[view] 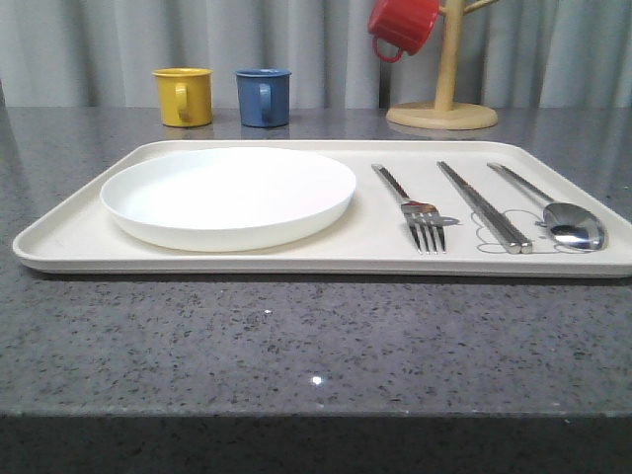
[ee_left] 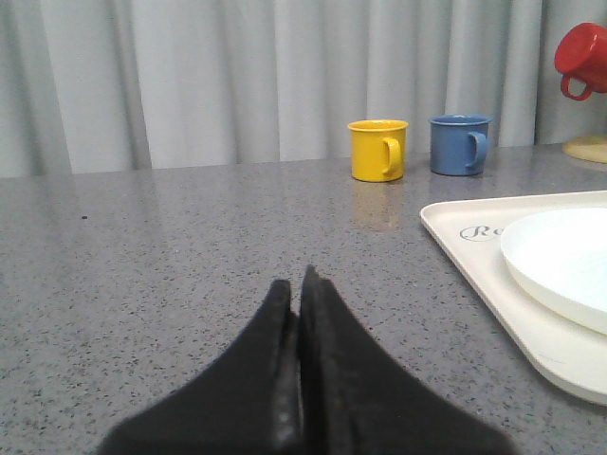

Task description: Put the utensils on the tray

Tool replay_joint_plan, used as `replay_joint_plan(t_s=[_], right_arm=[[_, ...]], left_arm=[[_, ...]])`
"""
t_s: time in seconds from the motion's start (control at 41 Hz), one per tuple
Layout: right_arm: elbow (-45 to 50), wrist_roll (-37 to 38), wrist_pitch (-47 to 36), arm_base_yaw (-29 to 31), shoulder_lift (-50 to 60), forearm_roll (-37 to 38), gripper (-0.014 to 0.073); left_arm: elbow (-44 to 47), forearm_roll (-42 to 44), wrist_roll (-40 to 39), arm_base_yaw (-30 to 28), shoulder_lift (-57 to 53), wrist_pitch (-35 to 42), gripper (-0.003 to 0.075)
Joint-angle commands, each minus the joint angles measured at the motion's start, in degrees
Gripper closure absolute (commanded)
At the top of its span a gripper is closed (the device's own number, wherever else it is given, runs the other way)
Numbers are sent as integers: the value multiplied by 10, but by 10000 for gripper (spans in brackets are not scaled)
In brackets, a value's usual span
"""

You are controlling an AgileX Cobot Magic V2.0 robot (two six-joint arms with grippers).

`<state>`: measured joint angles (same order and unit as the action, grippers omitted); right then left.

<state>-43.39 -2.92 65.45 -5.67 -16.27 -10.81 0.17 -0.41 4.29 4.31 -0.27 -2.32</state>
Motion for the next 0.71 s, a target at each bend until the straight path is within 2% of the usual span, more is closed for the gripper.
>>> replay_joint_plan(t_s=[0.0, 0.585, 0.683], right_arm=[[-13, 0, -43, 3, -7, 0, 660], [-13, 0, -43, 3, -7, 0, 660], [-6, -2, -59, 3, -5, 38, 660]], left_arm=[[11, 0, -6, 4, -13, 51, 740], [11, 0, -6, 4, -13, 51, 740], [11, 0, -6, 4, -13, 51, 740]])
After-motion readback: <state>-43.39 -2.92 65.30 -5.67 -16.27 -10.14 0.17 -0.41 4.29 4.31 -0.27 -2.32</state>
